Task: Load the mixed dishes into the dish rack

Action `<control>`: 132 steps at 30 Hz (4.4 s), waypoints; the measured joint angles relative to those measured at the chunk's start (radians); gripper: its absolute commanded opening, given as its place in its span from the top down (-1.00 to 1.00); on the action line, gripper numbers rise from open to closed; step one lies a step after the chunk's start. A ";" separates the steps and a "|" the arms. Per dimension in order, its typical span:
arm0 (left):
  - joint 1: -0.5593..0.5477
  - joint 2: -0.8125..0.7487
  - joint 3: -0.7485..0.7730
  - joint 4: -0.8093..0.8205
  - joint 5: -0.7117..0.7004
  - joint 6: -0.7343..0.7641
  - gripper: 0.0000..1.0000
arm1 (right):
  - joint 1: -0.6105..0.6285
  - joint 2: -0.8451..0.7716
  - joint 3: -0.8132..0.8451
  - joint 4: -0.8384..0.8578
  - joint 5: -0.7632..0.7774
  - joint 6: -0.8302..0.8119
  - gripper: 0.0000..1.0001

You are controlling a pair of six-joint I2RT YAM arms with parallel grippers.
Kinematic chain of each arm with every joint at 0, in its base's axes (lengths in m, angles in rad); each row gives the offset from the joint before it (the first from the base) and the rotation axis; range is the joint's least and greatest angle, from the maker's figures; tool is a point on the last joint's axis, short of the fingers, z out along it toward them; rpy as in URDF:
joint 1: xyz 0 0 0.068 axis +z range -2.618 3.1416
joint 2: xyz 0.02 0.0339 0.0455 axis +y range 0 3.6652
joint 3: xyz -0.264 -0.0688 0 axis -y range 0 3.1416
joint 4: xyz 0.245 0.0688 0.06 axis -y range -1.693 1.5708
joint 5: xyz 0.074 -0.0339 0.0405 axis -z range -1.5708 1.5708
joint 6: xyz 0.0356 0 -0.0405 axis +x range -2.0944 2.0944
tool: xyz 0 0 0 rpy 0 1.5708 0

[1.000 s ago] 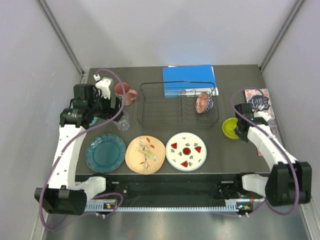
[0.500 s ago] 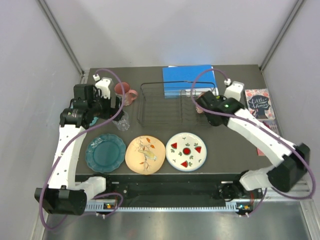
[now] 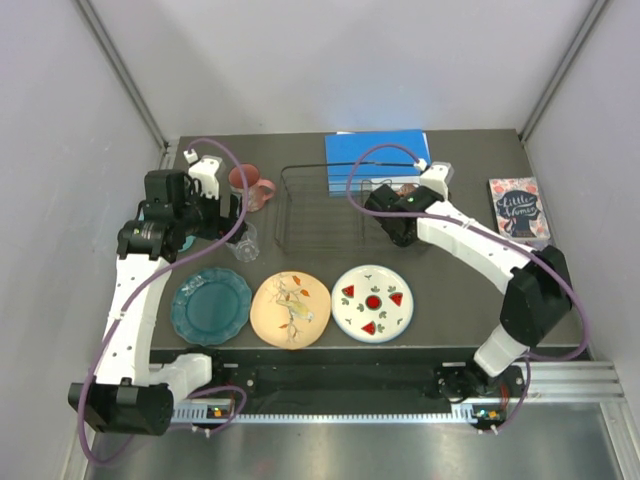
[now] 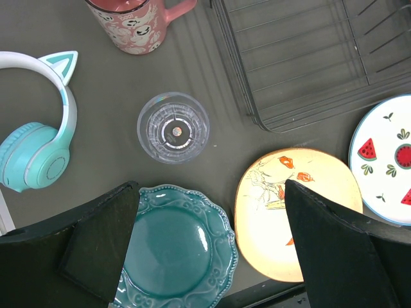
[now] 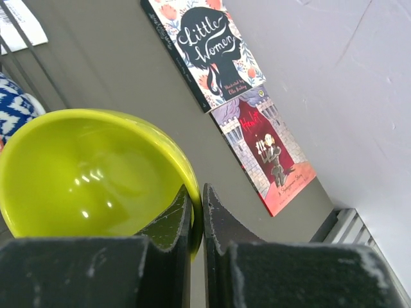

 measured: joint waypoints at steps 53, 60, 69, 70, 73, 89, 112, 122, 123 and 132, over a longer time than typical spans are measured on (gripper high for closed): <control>0.000 0.001 -0.010 0.006 0.001 0.019 -0.98 | 0.127 0.016 0.068 -0.027 -0.088 -0.020 -0.73; 0.000 0.002 -0.163 0.035 0.014 0.048 -0.98 | -0.063 -0.291 -0.161 0.225 -0.383 -0.162 -0.62; -0.075 0.097 -0.212 0.095 -0.009 0.043 -0.98 | -0.142 -0.292 -0.272 0.364 -0.556 -0.232 -0.61; -0.092 0.108 -0.208 0.105 -0.012 0.037 -0.98 | -0.143 -0.292 -0.281 0.376 -0.562 -0.232 -0.61; -0.137 0.141 -0.187 0.129 -0.018 0.019 -0.98 | -0.150 -0.292 -0.322 0.396 -0.578 -0.234 -0.61; -0.288 0.338 -0.138 0.280 -0.167 -0.008 -0.98 | -0.182 -0.352 -0.443 0.508 -0.588 -0.224 -0.57; -0.346 0.236 -0.094 0.192 -0.278 0.026 -0.98 | -0.195 -0.525 -0.363 0.401 -0.640 -0.307 -0.65; -0.346 -0.132 -0.214 0.023 -0.209 0.163 -0.98 | -0.103 -0.686 -0.441 0.662 -1.091 -0.470 -0.56; -0.346 -0.155 -0.237 0.016 -0.203 0.172 -0.98 | -0.074 -0.666 -0.443 0.685 -1.129 -0.478 -0.56; -0.346 -0.084 -0.329 0.047 -0.151 0.285 -0.98 | 0.177 -0.354 -0.410 0.839 -1.305 -0.559 -0.60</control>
